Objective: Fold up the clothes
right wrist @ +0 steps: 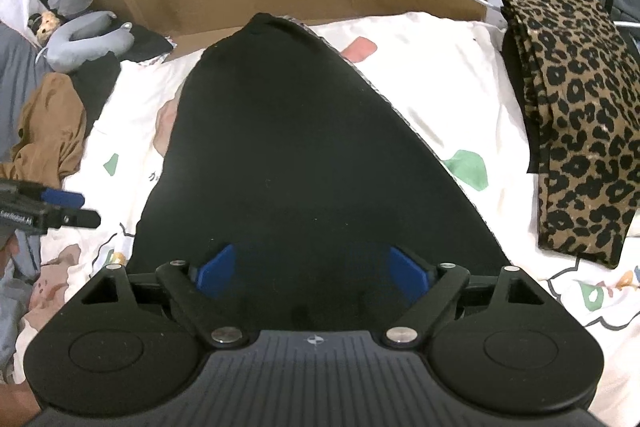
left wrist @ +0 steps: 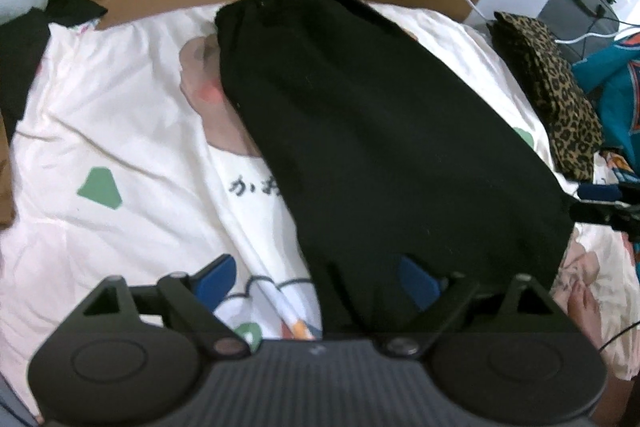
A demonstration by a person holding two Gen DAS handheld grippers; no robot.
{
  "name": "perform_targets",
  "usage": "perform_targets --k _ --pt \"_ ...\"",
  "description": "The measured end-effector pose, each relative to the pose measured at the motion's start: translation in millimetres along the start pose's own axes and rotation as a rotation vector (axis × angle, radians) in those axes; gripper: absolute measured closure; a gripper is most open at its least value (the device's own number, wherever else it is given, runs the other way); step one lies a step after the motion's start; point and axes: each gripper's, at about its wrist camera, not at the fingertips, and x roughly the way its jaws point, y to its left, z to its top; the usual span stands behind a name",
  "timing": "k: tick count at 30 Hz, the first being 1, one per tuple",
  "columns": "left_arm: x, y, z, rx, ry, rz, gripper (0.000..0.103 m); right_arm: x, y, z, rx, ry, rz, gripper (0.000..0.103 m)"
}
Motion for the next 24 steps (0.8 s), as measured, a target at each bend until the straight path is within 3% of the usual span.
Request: perform_targets --k 9,15,19,24 --pt "15 1 -10 0.048 0.032 -0.025 0.017 7 28 0 -0.098 0.04 0.057 0.015" --pt "25 0 -25 0.123 0.063 -0.041 0.037 17 51 -8 -0.168 0.084 0.111 0.016" --pt "34 -6 -34 0.233 0.101 0.003 0.062 25 64 -16 -0.206 0.127 0.136 0.021" --pt "39 -7 -41 0.239 0.109 -0.041 0.063 33 79 -34 -0.249 0.2 0.177 0.028"
